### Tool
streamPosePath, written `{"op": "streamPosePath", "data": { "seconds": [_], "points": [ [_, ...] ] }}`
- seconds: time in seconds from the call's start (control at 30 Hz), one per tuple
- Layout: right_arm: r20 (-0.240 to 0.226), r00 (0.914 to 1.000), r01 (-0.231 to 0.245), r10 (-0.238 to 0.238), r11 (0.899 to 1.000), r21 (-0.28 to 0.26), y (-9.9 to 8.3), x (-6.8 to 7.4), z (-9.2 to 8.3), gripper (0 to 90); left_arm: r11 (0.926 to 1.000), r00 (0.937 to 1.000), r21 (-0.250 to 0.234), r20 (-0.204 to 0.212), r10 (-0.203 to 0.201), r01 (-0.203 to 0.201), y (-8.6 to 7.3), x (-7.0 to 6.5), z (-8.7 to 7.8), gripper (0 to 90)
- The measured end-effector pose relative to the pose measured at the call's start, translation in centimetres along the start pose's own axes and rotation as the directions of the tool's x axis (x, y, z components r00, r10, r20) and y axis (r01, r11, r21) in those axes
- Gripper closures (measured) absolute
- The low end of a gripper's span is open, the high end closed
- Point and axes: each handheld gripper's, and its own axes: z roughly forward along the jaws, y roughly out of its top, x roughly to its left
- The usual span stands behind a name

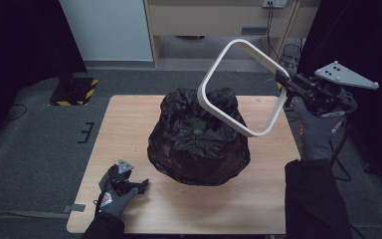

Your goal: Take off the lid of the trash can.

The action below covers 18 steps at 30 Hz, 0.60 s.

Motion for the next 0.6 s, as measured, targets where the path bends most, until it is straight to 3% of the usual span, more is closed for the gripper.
{"op": "streamPosePath", "data": {
  "seconds": [0.3,0.6],
  "points": [
    [0.107,0.9942,-0.006,0.01,0.999,-0.04,-1.1,-0.9,-1.4,79.2,1.0,1.0,0.0,-0.001,-0.001,0.001,0.0,0.0,0.0,0.0],
    [0.21,0.9772,-0.014,0.032,0.996,-0.088,-1.8,-1.4,-2.4,79.2,1.0,1.0,0.0,0.0,-0.001,0.001,0.0,0.0,0.0,0.0]
  ]
}}
